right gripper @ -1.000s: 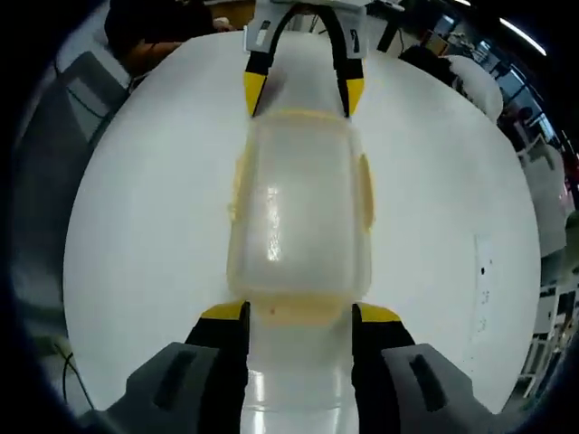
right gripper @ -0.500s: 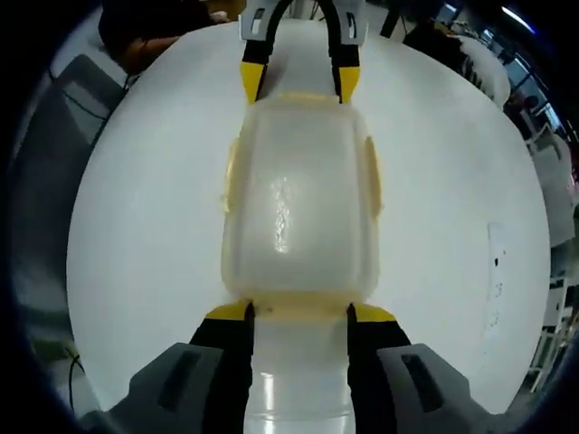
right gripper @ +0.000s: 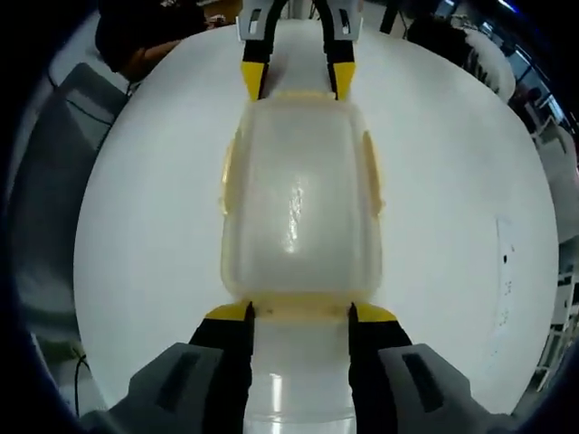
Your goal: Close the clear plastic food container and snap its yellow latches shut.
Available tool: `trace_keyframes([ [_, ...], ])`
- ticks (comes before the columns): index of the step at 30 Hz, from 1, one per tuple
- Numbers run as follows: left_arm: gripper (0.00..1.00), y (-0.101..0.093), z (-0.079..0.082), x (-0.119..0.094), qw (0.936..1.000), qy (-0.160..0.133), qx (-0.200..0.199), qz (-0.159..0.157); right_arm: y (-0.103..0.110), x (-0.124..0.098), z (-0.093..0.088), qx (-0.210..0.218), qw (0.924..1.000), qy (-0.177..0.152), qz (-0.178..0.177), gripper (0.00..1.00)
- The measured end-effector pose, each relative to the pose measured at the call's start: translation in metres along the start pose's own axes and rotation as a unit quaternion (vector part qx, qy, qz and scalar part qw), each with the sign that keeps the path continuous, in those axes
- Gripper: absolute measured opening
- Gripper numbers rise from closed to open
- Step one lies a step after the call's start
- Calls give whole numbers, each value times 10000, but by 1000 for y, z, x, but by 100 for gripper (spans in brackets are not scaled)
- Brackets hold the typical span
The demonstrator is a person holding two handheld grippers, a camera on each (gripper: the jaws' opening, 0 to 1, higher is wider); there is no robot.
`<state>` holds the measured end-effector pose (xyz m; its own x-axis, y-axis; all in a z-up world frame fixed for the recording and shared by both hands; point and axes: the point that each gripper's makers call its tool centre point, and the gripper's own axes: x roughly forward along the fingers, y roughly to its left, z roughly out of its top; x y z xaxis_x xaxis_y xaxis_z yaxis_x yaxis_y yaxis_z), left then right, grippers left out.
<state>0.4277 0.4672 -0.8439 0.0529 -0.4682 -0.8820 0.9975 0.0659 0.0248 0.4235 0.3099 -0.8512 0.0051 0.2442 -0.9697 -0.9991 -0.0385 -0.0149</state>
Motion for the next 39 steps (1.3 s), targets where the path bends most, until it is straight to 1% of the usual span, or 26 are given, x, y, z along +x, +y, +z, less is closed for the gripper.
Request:
trace_keyframes([
  [1,33,-1,-1,-1,10000,30,31,-16,1,0,0,-74,10000,33,12,38],
  [4,34,-1,-2,-1,10000,20,-38,-5,-2,0,-2,-39,9999,99,-1,38],
  [7,33,-3,-2,-1,10000,15,-58,-10,0,0,-2,-29,9999,134,-1,37],
  [13,33,-12,-1,0,9998,174,-87,-15,11,-1,-1,-1,9997,233,-3,36],
  [15,33,-13,-2,-1,9998,171,-107,-7,9,-1,-3,-5,9997,239,0,36],
  [17,33,-14,-2,-1,9998,130,-148,5,8,-1,-4,18,9998,208,-6,36],
  [19,33,-15,-3,-2,9999,23,-154,10,10,-2,-3,35,9998,176,-7,36],
  [22,33,-15,-3,-3,9994,-296,-192,28,12,-2,-3,41,9998,175,-32,36],
  [25,33,-20,-4,-4,9986,-476,-223,51,12,-3,-2,-68,9999,109,-72,36],
  [27,33,-22,-4,-4,9986,-494,-204,58,13,-3,0,-98,9999,98,-43,36],
  [29,33,-26,-5,-6,9992,-354,-161,42,22,-2,4,-186,9997,115,107,36],
  [32,33,-25,-3,-17,9991,-357,-188,92,19,-10,9,-312,9993,186,15,36],
  [36,33,-20,-1,-32,9985,-435,-232,238,11,-30,19,-303,9994,-48,-135,36],
  [39,33,-19,6,-41,9974,-577,-279,340,8,-44,20,-379,9990,-68,-228,36],
])
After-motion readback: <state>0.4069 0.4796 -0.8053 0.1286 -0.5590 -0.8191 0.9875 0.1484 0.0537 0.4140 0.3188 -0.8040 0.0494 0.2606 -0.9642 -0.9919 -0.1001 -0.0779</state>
